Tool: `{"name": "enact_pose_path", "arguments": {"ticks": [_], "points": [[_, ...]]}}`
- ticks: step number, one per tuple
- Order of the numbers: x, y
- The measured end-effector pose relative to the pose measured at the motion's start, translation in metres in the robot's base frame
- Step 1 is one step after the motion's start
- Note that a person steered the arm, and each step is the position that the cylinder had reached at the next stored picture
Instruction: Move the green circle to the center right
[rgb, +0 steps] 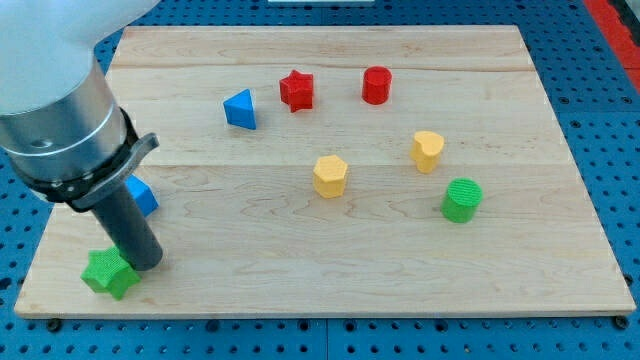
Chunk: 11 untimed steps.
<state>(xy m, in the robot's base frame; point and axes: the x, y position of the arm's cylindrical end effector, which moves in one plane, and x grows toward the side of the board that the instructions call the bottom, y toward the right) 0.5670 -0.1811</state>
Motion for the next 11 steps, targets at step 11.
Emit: {"name": "enact_pose_path", "arguments": {"ticks": [11], "points": [[-0.138,0.354]]}}
